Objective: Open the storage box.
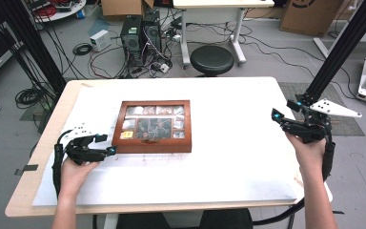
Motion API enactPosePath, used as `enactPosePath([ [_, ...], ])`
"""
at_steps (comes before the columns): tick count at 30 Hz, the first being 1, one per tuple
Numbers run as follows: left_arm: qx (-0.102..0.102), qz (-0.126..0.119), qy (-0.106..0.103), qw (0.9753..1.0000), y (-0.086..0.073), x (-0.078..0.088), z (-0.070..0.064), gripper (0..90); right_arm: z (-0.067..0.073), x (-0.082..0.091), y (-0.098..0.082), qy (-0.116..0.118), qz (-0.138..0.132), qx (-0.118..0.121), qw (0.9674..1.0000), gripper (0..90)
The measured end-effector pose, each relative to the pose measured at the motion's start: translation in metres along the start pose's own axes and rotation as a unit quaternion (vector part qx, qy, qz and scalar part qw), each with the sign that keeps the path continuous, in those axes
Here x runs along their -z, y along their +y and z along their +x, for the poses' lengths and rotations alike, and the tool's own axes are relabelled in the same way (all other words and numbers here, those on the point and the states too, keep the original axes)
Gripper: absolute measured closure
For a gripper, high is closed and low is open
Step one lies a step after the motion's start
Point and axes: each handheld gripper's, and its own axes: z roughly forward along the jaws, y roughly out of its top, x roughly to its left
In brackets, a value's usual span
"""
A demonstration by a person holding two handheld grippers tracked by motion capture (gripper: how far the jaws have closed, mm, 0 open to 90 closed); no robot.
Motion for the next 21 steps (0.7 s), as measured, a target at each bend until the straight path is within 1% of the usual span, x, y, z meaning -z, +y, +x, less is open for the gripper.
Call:
enactPosePath([
  [3, -0.008, 0.021, 0.002, 0.9998, -0.0002, -0.0032, -0.0007, 32.4, -0.0003, 0.0007, 0.0000, -0.001, -0.001, 0.000, 1.0000, 28.0],
  [5, -0.007, 0.027, 0.003, 0.9996, -0.0003, -0.0054, -0.0012, 32.8, -0.0003, 0.0010, 0.0000, -0.001, -0.001, -0.001, 1.0000, 28.0],
  [6, -0.007, 0.031, 0.003, 0.9995, -0.0001, -0.0061, -0.0012, 36.2, -0.0005, 0.0011, 0.0001, -0.001, -0.001, -0.001, 1.0000, 28.0],
  [7, -0.007, 0.034, 0.005, 0.9994, 0.0001, -0.0075, -0.0018, 37.6, -0.0005, 0.0010, 0.0002, -0.001, -0.002, -0.001, 1.0000, 28.0],
  [12, -0.011, 0.039, 0.003, 0.9992, 0.0011, -0.0095, -0.0032, 41.7, -0.0006, 0.0008, 0.0003, -0.001, -0.002, 0.001, 1.0000, 28.0],
  [13, -0.017, 0.042, -0.004, 0.9990, 0.0018, -0.0094, -0.0040, 45.5, -0.0007, 0.0011, 0.0005, -0.001, -0.003, 0.001, 1.0000, 28.1],
  [14, -0.022, 0.042, -0.004, 0.9989, 0.0026, -0.0093, -0.0051, 48.3, -0.0008, 0.0013, 0.0006, -0.001, -0.003, 0.001, 1.0000, 28.0],
  [15, -0.022, 0.042, -0.004, 0.9989, 0.0026, -0.0093, -0.0051, 50.2, -0.0007, 0.0014, 0.0007, -0.001, -0.003, 0.001, 1.0000, 28.1],
  [17, -0.030, 0.043, 0.002, 0.9986, 0.0031, -0.0091, -0.0074, 50.6, -0.0004, 0.0015, 0.0009, -0.001, -0.003, 0.002, 1.0000, 28.2],
  [21, -0.033, 0.044, 0.003, 0.9985, 0.0037, -0.0090, -0.0078, 50.7, -0.0001, 0.0014, 0.0012, -0.001, -0.002, 0.002, 1.0000, 28.2],
])
